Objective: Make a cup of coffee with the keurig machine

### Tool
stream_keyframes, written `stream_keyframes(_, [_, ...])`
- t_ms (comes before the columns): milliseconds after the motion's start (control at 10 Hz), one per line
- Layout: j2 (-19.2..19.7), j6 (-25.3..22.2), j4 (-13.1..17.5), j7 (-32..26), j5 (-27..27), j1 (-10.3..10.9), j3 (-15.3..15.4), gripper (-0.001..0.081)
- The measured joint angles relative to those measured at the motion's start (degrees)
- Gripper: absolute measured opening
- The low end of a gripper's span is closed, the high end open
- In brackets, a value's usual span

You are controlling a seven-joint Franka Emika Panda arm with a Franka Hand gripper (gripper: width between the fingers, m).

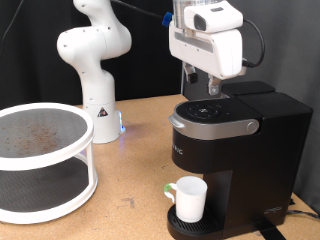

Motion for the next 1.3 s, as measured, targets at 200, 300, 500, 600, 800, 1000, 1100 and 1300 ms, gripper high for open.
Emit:
stream_keyframes(200, [0.0,0.9,-0.6,-0.4,0.7,0.0,0.0,0.0405])
stream_keyframes(300, [0.1,2.7,-1.3,-0.4,1.1,0.0,0.0,0.0405])
stream_keyframes(500, [1.1,4.3,-2.0,-0.4,1.7,0.0,0.0,0.021])
stream_keyframes(600, [2.1,4.5,-2.0,-0.4,2.0,0.0,0.0,0.008])
stream_keyframes(800, [3.9,5.1,-2.0,-0.4,2.6,0.0,0.0,0.0025])
stream_keyframes(1000, [4.9,5.4,-1.9,-0.6,3.6,0.0,0.0,0.0005])
stream_keyframes(1100, [4.9,5.4,-1.9,-0.9,4.0,0.0,0.0,0.0003])
stream_keyframes(1300, [4.9,5.1,-1.8,-1.8,4.6,-0.1,-0.1,0.0003])
